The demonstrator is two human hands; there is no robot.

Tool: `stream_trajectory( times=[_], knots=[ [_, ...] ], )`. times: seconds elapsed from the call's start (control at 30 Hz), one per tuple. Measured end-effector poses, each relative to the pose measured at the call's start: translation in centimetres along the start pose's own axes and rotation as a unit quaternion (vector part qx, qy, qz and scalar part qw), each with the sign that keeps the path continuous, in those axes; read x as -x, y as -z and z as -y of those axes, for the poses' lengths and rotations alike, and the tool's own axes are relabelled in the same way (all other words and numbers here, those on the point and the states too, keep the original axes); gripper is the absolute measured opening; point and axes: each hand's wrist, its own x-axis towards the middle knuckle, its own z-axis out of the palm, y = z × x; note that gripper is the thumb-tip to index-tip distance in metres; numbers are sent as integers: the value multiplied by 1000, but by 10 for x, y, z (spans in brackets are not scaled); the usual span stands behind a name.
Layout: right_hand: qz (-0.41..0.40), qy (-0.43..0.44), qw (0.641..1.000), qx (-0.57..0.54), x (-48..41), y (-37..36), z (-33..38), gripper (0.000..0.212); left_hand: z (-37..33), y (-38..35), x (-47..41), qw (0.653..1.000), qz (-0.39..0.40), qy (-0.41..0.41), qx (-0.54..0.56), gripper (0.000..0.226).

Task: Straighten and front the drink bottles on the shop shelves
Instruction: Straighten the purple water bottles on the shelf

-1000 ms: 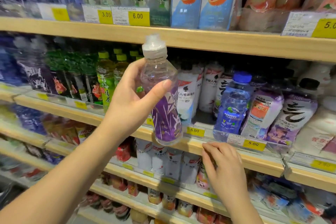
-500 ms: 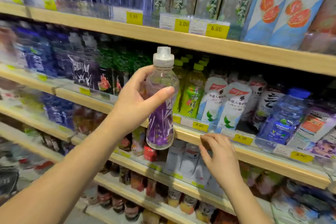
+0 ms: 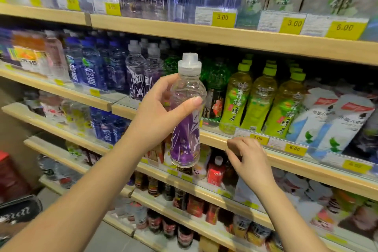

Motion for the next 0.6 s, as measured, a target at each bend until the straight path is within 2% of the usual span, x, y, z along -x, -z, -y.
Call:
stream_trajectory(
  times=[0.1,0.37,0.47,0.6],
  knots=[
    [5,19,1000,-23,-11,-13,18,24,10,16,-7,1000,-17,11,-7,50],
    [15,100,993,-68,-50,-56,56,22,47,52,-26,996,-58,52,-30,71],
    [14,122,990,-75,-63,-70,71,23,59,67,-32,995,-73,51,-37,68],
    [12,125,990,-56,-75,-83,87,22,71,84,-38,994,-86,60,-38,74]
  ],
)
